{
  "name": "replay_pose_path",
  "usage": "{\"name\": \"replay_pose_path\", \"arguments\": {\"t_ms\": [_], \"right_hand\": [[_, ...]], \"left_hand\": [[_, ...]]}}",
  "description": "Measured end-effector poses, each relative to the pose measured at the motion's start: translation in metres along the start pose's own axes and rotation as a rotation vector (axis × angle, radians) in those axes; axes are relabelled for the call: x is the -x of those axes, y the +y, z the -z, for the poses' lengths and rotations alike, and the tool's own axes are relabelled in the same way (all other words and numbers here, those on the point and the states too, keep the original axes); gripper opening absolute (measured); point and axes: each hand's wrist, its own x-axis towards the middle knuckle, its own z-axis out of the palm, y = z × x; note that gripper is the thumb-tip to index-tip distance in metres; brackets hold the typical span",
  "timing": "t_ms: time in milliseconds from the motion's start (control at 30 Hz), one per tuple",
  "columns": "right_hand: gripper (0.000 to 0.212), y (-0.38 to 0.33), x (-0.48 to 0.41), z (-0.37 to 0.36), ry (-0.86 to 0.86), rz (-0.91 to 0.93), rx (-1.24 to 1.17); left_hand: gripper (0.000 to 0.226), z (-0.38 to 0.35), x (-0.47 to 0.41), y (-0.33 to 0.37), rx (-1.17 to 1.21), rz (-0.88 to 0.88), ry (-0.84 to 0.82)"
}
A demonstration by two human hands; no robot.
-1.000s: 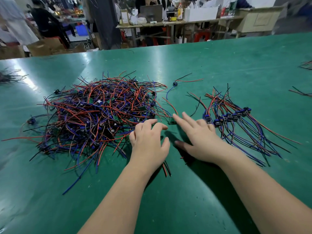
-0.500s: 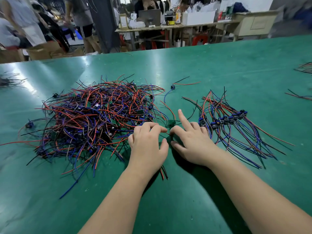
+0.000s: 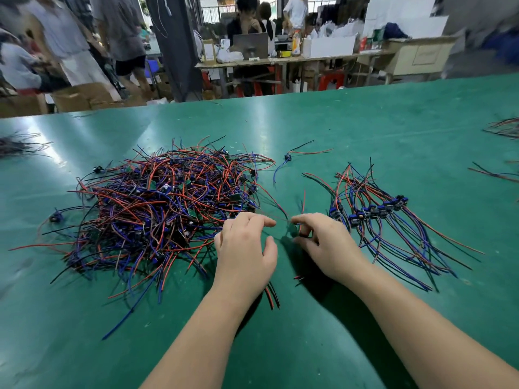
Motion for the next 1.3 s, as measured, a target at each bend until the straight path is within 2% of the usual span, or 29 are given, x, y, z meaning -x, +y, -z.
{"name": "replay_pose_path", "arguments": {"t_ms": [100,167,233,400,567,800,933,1000,1133,1233,1300], "right_hand": [[0.028,-0.008,0.000,0.012,0.131,-0.115,-0.438],[0.022,-0.018,0.002,0.019,0.095,-0.180,-0.886],[0.016,-0.027,0.006,0.023,0.003,-0.238,-1.230],[0.014,-0.037,0.011,0.029,-0.100,-0.323,-1.566],[0.013,-0.037,0.009,0.031,-0.058,-0.362,-1.663],[0.011,-0.037,0.011,0.025,-0.063,-0.468,-1.511],[0.019,-0.035,0.011,0.031,-0.041,-0.491,-1.514],[0.022,-0.034,0.010,0.036,-0.046,-0.476,-1.545],[0.025,-0.031,0.008,0.045,-0.051,-0.458,-1.713],[0.044,-0.027,0.008,0.046,-0.032,-0.417,-1.801],[0.052,-0.024,0.007,0.045,-0.031,-0.424,-1.761]], "left_hand": [[0.018,0.002,-0.004,-0.002,0.212,0.013,0.054],[0.014,0.004,-0.006,0.001,0.358,0.045,0.089],[0.014,0.006,-0.007,0.005,0.483,0.094,0.075],[0.013,0.012,-0.001,0.022,0.853,0.077,-0.094],[0.017,0.019,0.001,0.032,1.176,0.154,-0.171],[0.037,0.020,0.000,0.030,1.246,0.205,-0.142],[0.022,0.022,0.000,0.028,1.188,0.188,-0.126],[0.013,0.024,0.000,0.027,1.181,0.239,-0.140],[0.007,0.025,0.000,0.027,1.210,0.380,-0.253],[0.005,0.023,0.002,0.029,1.209,0.438,-0.358],[0.004,0.021,0.003,0.031,1.246,0.470,-0.427]]}}
